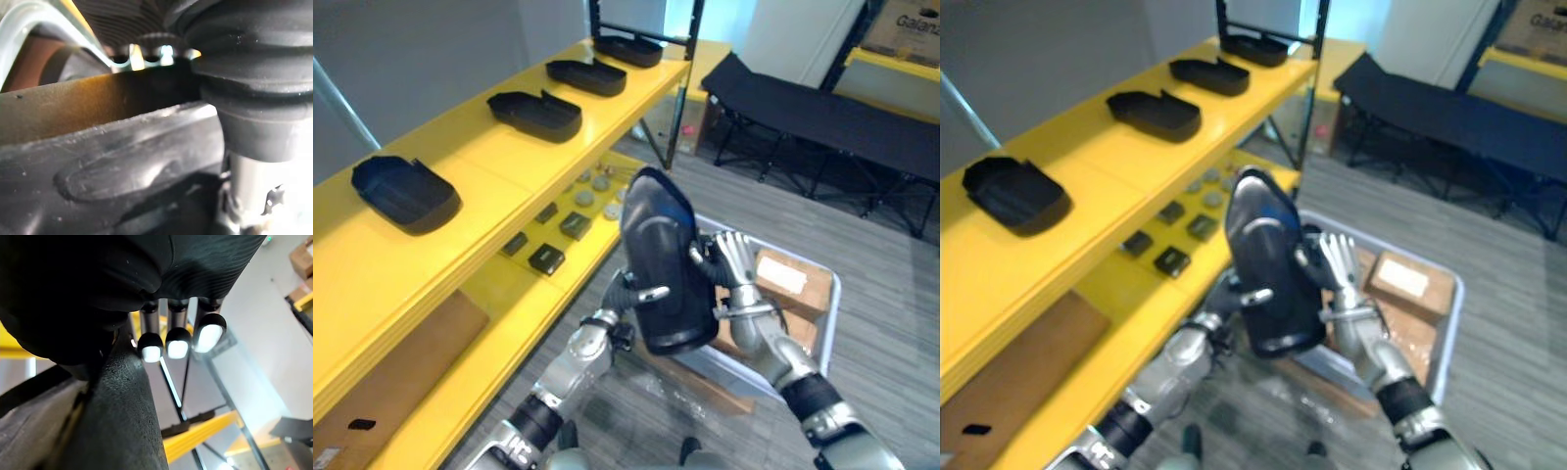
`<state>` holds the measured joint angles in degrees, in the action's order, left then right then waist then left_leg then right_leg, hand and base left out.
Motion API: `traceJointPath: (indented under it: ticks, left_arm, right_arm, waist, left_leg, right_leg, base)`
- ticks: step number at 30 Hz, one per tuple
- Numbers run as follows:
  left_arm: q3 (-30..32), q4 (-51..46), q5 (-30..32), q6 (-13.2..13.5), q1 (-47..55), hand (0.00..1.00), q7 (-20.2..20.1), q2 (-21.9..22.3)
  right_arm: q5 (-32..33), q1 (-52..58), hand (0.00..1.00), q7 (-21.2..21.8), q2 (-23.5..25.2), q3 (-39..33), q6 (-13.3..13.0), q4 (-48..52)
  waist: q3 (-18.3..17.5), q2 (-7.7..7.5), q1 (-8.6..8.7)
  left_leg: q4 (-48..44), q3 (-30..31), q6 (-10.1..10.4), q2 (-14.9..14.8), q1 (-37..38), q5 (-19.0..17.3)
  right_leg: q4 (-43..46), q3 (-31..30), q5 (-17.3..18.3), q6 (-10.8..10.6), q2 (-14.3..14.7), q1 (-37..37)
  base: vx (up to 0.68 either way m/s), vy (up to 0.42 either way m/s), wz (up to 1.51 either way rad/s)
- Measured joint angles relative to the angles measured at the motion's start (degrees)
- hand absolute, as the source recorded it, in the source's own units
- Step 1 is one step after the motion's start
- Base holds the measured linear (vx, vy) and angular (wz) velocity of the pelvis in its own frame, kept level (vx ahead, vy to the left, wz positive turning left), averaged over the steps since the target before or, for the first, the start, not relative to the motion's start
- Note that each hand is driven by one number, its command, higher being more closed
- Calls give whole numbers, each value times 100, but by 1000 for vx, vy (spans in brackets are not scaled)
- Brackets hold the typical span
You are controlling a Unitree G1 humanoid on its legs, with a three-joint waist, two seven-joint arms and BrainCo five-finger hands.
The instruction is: Walk over and take plastic housings, then place them on the shelf
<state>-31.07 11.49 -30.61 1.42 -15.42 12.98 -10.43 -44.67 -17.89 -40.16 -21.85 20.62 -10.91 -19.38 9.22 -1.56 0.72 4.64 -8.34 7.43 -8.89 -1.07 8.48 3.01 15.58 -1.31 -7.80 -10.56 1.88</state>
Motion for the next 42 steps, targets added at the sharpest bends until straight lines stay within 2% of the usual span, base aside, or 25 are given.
traceJointPath:
  ticks: [9, 14, 20, 21, 25, 28, 32, 35, 37, 39, 40, 42]
  left_arm:
    - [67, 0, -1, 36, -11, 100, 240, -1]
    - [69, -8, -44, 206, -149, 100, 318, 4]
    - [80, -34, -38, 227, -457, 100, 379, 0]
    - [83, -34, -36, 227, -525, 100, 380, 0]
    - [115, -68, -27, 229, -716, 100, 380, -52]
    - [123, -153, -17, 229, -726, 100, 420, -55]
    - [160, -234, 24, 241, -725, 100, 463, -59]
    - [176, -367, 444, 450, -725, 100, 607, -90]
    - [243, -663, 1005, 631, -710, 100, 775, -78]
    - [338, -890, 1327, 766, -685, 100, 884, -54]
    - [365, -1032, 1409, 899, -659, 100, 932, 4]
    - [555, -1525, 1771, 1401, -516, 100, 1021, 250]
  right_arm:
    - [118, 52, 100, -23, 122, 97, 71, 106]
    - [121, 34, 100, -213, 117, 111, 71, 360]
    - [223, -91, 100, -412, 70, 88, 71, 481]
    - [227, -116, 0, -476, 49, 87, 71, 521]
    - [373, -172, 0, -512, 38, 87, 58, 696]
    - [526, -180, 0, -570, 12, 94, -69, 767]
    - [684, -148, 0, -617, 5, 96, -379, 930]
    - [990, -44, 0, -610, -22, 89, -772, 1333]
    - [1315, 153, 0, -554, 41, 8, -1125, 1909]
    - [1507, 319, 0, -459, 190, -158, -1301, 2220]
    - [1606, 427, 0, -434, 256, -271, -1372, 2399]
    - [1976, 757, 0, -201, 310, -635, -1601, 2831]
  waist:
    - [-10, -16, 5]
    - [-7, -19, 8]
    - [8, -30, 33]
    - [25, -39, 38]
    - [199, -51, 36]
    - [248, -46, 52]
    - [249, -45, 91]
    - [249, -45, 113]
    - [249, -45, 137]
    - [249, -45, 155]
    - [248, -45, 155]
    - [247, -45, 175]
  left_leg:
    - [-3, -20, 6, -22, -9, 0]
    - [-5, -43, 28, -68, -135, 8]
    - [-62, -87, 25, -73, -256, -1]
    - [-130, -80, 22, -78, -291, -41]
    - [-273, -78, 32, -100, -303, -123]
    - [-313, -92, 37, -106, -314, -158]
    - [-313, -98, 48, -106, -310, -185]
    - [-313, -98, 41, -104, -290, -200]
    - [-299, -93, 40, -101, -262, -200]
    - [-249, -106, 41, -91, -151, -200]
    - [-193, -124, 41, -75, -60, -200]
    - [-80, -152, 44, -38, 124, -195]
  right_leg:
    - [-48, -19, -33, -12, 32, 0]
    - [-43, -62, -54, 30, 82, -163]
    - [-10, -131, -63, 34, 83, -311]
    - [-6, -131, -63, 35, 83, -317]
    - [57, -145, -30, 75, 83, -304]
    - [56, -157, -10, 100, 83, -308]
    - [55, -156, -7, 105, 83, -306]
    - [54, -150, -13, 79, 82, -281]
    - [60, -132, -10, 75, 83, -258]
    - [61, -132, 5, 68, 75, -173]
    - [89, -133, 40, 60, 57, -127]
    - [179, -140, 141, 45, 18, -48]
  base:
    - [0, 0, 0]
    - [-3, -2, -2]
    - [-6, -2, -4]
    - [0, 0, 0]
    - [-6, 1, -1]
    - [-8, 3, -2]
    - [0, 0, 0]
    - [21, 0, 1]
    - [0, 0, 0]
    - [10, 1, -2]
    - [15, 7, -3]
    - [1, 5, -2]
